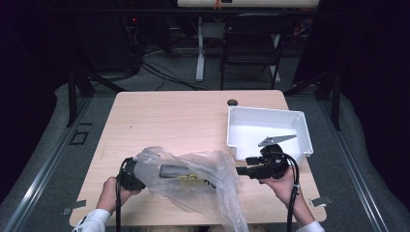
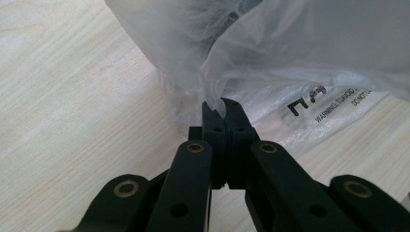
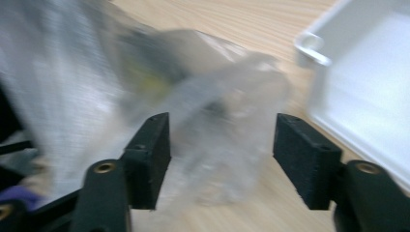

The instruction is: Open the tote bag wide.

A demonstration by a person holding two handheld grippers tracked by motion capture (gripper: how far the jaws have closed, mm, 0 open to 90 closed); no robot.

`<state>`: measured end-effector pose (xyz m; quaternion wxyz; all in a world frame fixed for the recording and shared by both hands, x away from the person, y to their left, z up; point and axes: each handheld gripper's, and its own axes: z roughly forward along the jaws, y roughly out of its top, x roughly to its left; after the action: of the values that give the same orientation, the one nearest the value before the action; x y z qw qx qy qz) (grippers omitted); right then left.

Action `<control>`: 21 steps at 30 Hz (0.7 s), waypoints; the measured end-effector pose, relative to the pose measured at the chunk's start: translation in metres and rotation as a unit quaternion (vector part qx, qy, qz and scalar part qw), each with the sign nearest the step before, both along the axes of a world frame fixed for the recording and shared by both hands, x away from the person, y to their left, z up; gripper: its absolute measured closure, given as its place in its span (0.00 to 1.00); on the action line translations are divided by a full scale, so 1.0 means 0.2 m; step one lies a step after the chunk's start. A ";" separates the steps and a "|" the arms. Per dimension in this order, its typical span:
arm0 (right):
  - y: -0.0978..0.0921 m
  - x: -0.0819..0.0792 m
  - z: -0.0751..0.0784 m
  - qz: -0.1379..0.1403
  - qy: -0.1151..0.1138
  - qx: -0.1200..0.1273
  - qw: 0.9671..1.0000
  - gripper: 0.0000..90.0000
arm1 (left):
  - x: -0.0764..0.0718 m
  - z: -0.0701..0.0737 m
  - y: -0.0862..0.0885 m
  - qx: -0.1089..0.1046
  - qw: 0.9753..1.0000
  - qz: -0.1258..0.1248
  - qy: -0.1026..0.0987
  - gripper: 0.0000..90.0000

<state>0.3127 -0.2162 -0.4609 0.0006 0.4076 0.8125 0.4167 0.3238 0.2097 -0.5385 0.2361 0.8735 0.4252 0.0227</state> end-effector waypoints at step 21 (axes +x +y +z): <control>0.27 0.08 -0.24 0.017 -0.003 -0.135 0.991 1.00 | 0.02 -0.01 0.01 0.013 1.000 -0.003 0.008 1.00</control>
<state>0.3292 -0.1627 -0.5080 0.0509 0.3890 0.8680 0.3044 0.3271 0.2113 -0.5400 0.2212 0.8780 0.4240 0.0209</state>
